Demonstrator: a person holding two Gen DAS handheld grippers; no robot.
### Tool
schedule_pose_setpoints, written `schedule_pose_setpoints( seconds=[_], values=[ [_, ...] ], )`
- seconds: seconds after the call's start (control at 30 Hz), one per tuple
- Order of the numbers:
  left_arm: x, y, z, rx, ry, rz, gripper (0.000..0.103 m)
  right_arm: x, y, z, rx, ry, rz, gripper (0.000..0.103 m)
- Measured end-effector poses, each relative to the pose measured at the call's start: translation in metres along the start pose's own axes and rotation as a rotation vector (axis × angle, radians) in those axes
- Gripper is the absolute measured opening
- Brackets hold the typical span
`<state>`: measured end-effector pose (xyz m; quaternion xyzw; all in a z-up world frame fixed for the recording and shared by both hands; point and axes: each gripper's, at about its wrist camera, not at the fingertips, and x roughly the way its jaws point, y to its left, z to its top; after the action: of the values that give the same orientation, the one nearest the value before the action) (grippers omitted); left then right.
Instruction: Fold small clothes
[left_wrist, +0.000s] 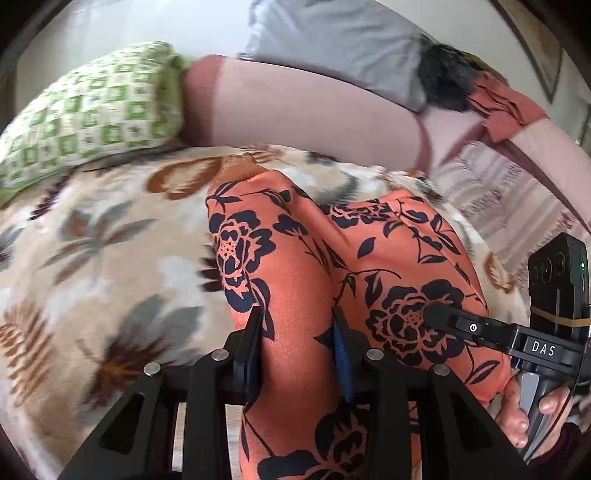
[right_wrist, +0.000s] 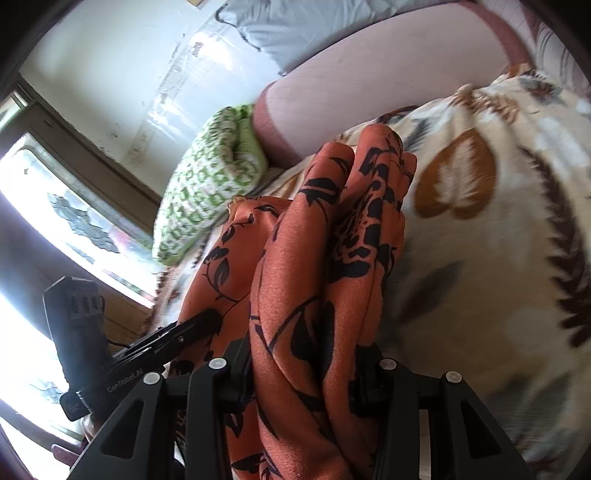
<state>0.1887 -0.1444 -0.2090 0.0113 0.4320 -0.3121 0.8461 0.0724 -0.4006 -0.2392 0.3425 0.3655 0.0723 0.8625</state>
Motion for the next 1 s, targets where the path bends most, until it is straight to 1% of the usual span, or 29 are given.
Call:
schedule_pose_setpoints(
  seconds=[0.07,0.1,0.13,0.17,0.2,0.23,0.3,0.33,0.37,0.43,0.5,0.57,0.6,0.63,0.67,0.7,0.8,1.0],
  values=[
    [0.002,0.011,-0.005,-0.022,0.016,0.043,0.036,0.017,0.001,-0.004,0.018,0.032,0.016,0.043],
    [0.008,0.019,-0.01,-0.038,0.042,0.08,0.036,0.027,0.001,-0.007,0.026,0.054,0.011,0.043],
    [0.016,0.025,-0.015,-0.046,0.071,0.112,0.037,0.041,-0.002,-0.011,0.044,0.086,-0.01,0.043],
    [0.025,0.029,-0.019,-0.045,0.104,0.147,0.043,0.052,-0.006,-0.015,0.059,0.121,-0.038,0.043],
    [0.034,0.032,-0.024,-0.036,0.124,0.171,0.049,0.065,-0.013,-0.02,0.074,0.148,-0.11,0.045],
    [0.036,0.035,-0.026,-0.032,0.116,0.17,0.054,0.069,-0.017,-0.022,0.087,0.152,-0.108,0.051],
    [0.032,0.034,-0.024,-0.013,0.098,0.164,0.056,0.068,-0.02,-0.019,0.115,0.157,-0.077,0.055],
    [0.03,0.034,-0.023,0.003,0.093,0.17,0.06,0.067,-0.019,-0.017,0.111,0.16,-0.075,0.059],
    [0.028,0.034,-0.025,0.015,0.088,0.183,0.063,0.063,-0.018,-0.017,0.106,0.152,-0.083,0.062],
    [0.022,0.031,-0.026,0.023,0.072,0.2,0.064,0.054,-0.02,-0.015,0.103,0.136,-0.108,0.063],
    [0.012,0.029,-0.027,0.016,0.052,0.223,0.064,0.039,-0.017,-0.015,0.089,0.1,-0.121,0.063],
    [-0.004,0.023,-0.025,0.015,0.013,0.273,0.067,0.008,-0.008,-0.015,0.032,0.027,-0.174,0.063],
    [-0.014,0.019,-0.024,0.018,-0.014,0.298,0.07,-0.01,0.003,-0.017,-0.018,-0.024,-0.213,0.063],
    [-0.023,0.015,-0.024,0.021,-0.037,0.317,0.075,-0.024,0.012,-0.019,-0.05,-0.062,-0.23,0.063],
    [-0.035,0.01,-0.023,0.027,-0.064,0.338,0.078,-0.035,0.017,-0.02,-0.066,-0.083,-0.236,0.064],
    [-0.047,0.005,-0.023,0.037,-0.093,0.355,0.078,-0.047,0.025,-0.025,-0.085,-0.107,-0.242,0.064],
    [-0.075,-0.004,-0.024,0.05,-0.138,0.392,0.082,-0.072,0.05,-0.036,-0.134,-0.137,-0.272,0.065],
    [-0.133,-0.011,-0.025,0.01,-0.2,0.403,0.083,-0.098,0.108,-0.048,-0.262,-0.204,-0.308,0.065]
  ],
)
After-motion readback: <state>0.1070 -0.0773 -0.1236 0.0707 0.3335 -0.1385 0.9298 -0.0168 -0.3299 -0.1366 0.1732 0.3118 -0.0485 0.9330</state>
